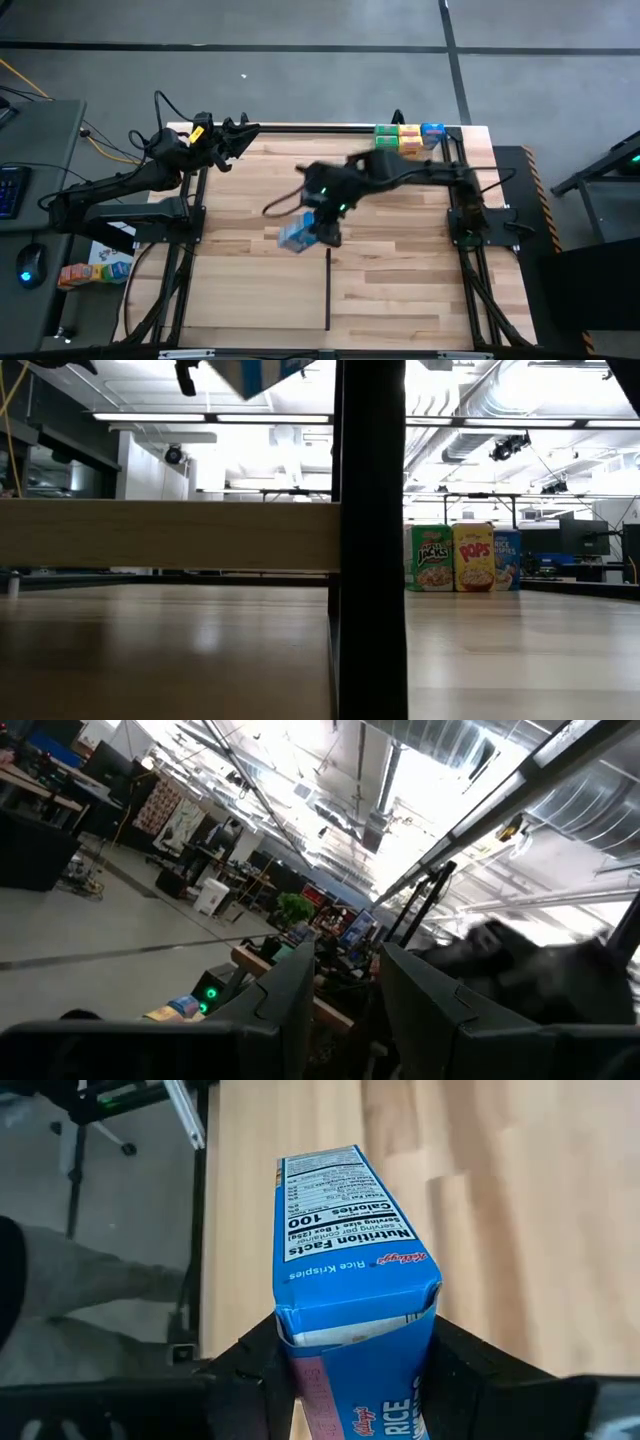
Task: Stack cereal on shelf
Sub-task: Put the bottom blue cereal box on the shelf
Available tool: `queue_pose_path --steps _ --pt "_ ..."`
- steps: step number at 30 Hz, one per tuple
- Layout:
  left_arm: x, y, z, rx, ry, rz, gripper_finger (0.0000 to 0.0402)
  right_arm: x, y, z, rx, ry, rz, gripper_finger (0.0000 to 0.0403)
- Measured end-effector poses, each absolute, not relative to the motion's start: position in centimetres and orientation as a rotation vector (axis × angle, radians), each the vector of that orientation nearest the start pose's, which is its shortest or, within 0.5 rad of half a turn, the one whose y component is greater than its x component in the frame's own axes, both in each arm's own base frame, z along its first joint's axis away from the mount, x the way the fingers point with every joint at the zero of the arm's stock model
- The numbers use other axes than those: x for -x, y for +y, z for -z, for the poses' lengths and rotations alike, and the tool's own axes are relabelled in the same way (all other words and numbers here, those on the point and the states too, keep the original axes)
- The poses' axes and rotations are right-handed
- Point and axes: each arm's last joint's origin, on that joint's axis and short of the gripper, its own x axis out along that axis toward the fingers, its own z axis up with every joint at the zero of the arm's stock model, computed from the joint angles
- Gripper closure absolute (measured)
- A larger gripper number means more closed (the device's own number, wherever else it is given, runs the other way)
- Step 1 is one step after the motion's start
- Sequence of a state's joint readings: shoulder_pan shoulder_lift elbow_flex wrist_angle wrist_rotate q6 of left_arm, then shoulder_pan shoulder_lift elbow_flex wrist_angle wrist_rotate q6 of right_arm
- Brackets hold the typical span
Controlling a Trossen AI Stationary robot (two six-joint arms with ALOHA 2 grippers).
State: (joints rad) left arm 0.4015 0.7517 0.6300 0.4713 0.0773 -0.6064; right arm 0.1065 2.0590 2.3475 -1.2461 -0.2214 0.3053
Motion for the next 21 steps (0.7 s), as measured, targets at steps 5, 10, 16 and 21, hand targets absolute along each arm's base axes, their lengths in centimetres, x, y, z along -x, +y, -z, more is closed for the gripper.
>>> queue_pose_path --steps 5,10,16,21 --pt "-15.6 6.4 -34.7 0.529 -0.427 -0.202 0.0291 -42.2 7.2 -35.6 -0.438 1.11 -0.134 0.0261" --pt "-15.6 6.4 -34.7 0.53 -0.426 -0.202 0.0291 -42.3 8.5 -35.1 -0.436 1.103 -0.124 0.0261" --pt "-15.6 6.4 -34.7 0.53 -0.425 -0.201 0.0291 -42.3 9.6 -34.8 -0.361 1.097 -0.117 0.0261" --pt "-15.6 6.3 -34.7 0.534 -0.424 -0.198 0.0291 -42.4 10.3 -34.4 -0.31 1.097 -0.121 0.0261"
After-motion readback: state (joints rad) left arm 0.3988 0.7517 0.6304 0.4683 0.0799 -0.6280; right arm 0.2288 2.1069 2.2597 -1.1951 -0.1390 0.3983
